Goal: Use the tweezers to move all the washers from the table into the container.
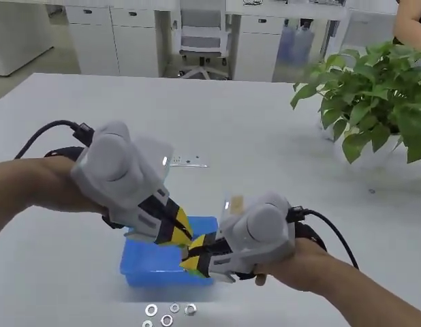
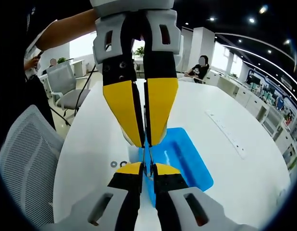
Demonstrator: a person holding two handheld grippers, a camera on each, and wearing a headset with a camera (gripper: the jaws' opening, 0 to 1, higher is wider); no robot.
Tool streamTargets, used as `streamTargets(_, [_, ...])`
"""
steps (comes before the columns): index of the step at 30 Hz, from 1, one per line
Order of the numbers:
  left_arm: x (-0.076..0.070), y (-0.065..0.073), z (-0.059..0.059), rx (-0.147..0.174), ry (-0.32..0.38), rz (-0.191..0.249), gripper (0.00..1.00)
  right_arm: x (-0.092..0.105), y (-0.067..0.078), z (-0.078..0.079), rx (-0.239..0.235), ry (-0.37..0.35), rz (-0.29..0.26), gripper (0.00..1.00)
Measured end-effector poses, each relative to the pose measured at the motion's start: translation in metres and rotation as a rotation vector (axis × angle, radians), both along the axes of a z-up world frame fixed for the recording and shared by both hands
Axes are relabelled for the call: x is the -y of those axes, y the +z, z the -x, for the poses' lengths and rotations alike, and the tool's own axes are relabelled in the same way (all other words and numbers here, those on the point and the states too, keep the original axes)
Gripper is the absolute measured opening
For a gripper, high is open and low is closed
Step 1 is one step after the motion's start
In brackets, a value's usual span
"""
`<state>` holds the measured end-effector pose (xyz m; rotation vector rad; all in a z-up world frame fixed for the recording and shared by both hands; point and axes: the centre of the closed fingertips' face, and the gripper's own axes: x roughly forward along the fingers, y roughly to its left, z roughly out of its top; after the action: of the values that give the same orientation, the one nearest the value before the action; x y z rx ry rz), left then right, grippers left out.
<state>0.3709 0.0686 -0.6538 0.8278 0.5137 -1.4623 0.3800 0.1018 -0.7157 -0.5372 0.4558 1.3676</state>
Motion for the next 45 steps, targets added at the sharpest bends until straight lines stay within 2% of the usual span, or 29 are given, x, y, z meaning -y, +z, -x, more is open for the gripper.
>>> streamTargets(6, [-0.002,-0.002,-0.012,0.017,0.010,0.006,0.06,-0.001,-0.002,-0.013,0.011,0.012,0.007,0.10])
streamTargets(18, [-0.005,-0.018,-0.035,0.039,0.042,0.000,0.06,-0.005,-0.017,-0.037,0.020,0.018,0.013,0.10])
streamTargets(25, [-0.006,-0.031,-0.040,0.031,0.039,-0.019,0.06,-0.005,-0.029,-0.041,0.000,0.034,0.025,0.10])
streamTargets(39, [-0.010,-0.050,-0.054,0.008,0.063,-0.026,0.06,-0.003,-0.048,-0.050,-0.013,0.035,0.053,0.10])
streamTargets(45, [-0.010,-0.058,-0.051,-0.005,0.072,-0.024,0.06,-0.003,-0.057,-0.049,-0.022,0.043,0.068,0.10])
